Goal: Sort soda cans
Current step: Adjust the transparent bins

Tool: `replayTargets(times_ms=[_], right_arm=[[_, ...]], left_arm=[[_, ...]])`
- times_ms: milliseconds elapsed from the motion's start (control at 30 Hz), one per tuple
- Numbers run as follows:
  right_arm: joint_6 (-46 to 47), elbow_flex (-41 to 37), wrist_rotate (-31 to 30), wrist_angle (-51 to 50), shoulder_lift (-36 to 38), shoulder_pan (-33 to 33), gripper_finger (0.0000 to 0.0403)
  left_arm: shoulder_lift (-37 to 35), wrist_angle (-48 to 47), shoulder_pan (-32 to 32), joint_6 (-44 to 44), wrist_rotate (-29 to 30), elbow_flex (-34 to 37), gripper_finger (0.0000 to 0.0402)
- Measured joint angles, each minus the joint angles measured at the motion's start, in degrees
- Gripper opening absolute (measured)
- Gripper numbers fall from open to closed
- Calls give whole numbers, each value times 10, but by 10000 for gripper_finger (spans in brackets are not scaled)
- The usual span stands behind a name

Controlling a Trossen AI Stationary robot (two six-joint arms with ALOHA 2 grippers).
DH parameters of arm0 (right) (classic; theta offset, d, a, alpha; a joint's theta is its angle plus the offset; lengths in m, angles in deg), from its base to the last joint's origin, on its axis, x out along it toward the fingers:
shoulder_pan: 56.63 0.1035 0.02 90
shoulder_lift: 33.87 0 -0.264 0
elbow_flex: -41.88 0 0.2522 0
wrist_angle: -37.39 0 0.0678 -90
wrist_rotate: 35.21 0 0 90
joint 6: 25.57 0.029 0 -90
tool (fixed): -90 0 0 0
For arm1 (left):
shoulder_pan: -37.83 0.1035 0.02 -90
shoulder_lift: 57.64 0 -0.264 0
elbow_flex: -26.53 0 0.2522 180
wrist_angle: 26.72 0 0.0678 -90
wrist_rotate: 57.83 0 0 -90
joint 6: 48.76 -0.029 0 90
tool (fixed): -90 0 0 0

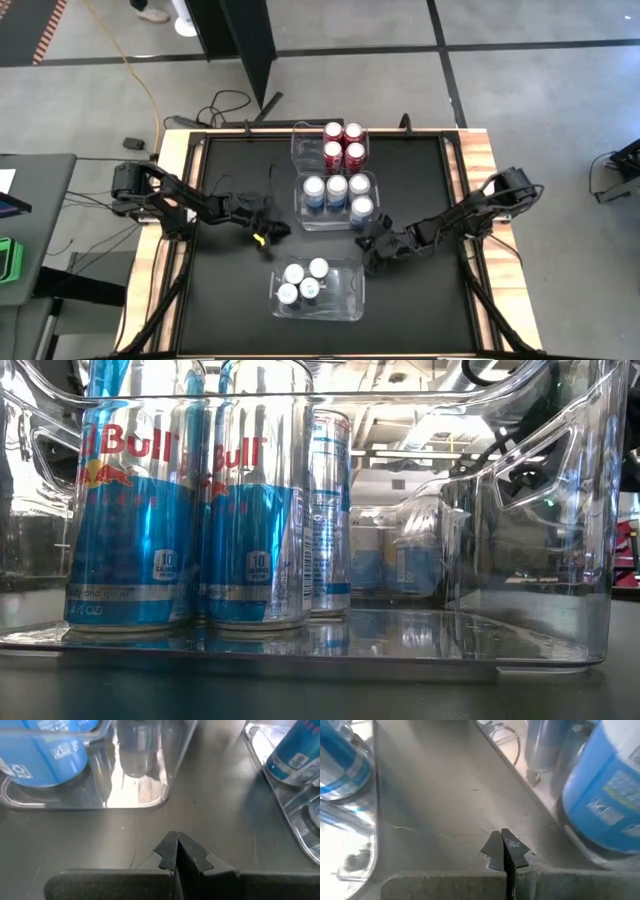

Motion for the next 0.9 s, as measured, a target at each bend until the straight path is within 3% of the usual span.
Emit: replayTargets(times_ms=[633, 900], right_arm=[[-112, -3, -24, 63, -3, -93, 0], [-115, 3, -24, 67, -2, -92, 0]], left_arm=[[0, 48, 0, -12, 1, 1, 0], [0, 107, 0, -16, -2, 1, 0]])
